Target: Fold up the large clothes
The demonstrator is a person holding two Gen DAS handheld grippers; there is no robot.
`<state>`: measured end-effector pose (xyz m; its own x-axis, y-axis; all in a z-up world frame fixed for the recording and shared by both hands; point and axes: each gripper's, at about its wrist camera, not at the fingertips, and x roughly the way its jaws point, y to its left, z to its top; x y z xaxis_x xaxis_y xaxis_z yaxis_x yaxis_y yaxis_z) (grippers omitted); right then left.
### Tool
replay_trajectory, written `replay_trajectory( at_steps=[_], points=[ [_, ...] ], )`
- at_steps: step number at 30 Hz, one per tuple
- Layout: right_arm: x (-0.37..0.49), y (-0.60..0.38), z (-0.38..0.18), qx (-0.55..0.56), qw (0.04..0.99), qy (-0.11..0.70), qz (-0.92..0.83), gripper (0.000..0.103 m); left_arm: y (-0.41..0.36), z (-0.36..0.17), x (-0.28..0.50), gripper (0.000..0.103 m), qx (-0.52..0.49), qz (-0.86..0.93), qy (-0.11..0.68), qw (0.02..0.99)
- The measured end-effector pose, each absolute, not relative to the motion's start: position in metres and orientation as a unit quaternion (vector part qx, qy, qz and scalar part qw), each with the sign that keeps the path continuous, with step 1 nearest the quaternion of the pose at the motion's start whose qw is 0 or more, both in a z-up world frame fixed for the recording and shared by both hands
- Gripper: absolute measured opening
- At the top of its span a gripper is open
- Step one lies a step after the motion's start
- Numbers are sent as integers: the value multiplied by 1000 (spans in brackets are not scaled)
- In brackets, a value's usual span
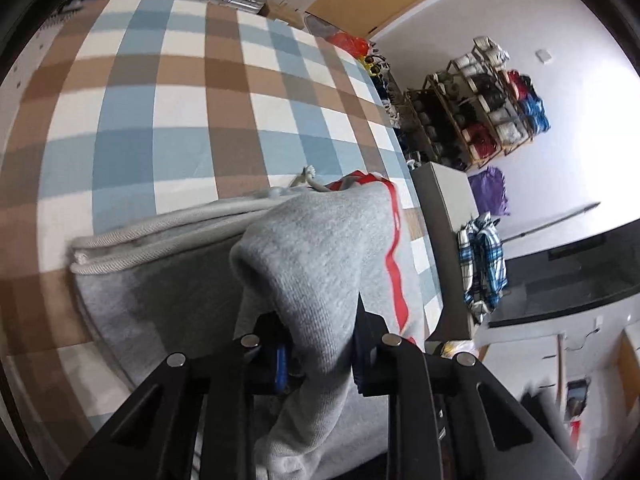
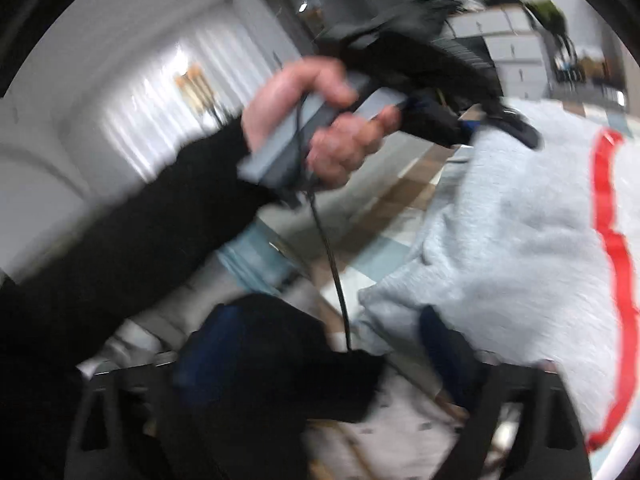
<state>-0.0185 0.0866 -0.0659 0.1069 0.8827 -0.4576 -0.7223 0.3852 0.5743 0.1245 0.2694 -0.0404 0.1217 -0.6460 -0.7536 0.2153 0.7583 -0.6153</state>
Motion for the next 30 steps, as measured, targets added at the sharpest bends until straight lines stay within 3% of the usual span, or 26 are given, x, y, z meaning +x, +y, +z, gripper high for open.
replay_trajectory(
  at_steps=[5, 9, 11, 17, 23, 26, 28, 30],
  points=[
    [39, -9, -64, 319, 706, 355, 523, 103, 267, -27, 116, 17, -148, -300, 593, 732],
    [76, -31, -98, 362, 715, 412, 433, 103, 271, -25, 113, 17, -149, -303, 592, 732],
    [88, -18, -119, 362, 687, 464, 427, 103, 278, -25, 113, 16, -152, -299, 592, 733],
    [67, 26, -105, 239, 742, 470, 414, 103, 304, -46, 116, 16, -176, -285, 607, 721],
    [76, 58, -104, 185, 734, 507, 411, 103, 332, -83, 126, 18, -220, -280, 616, 703],
    [82, 71, -103, 161, 738, 519, 401, 103, 344, -96, 136, 28, -244, -268, 620, 696],
    [85, 78, -101, 143, 738, 527, 397, 103, 350, -101, 139, 44, -258, -257, 622, 693],
    [86, 77, -98, 143, 736, 530, 396, 103, 351, -98, 135, 46, -260, -247, 627, 692]
  ],
)
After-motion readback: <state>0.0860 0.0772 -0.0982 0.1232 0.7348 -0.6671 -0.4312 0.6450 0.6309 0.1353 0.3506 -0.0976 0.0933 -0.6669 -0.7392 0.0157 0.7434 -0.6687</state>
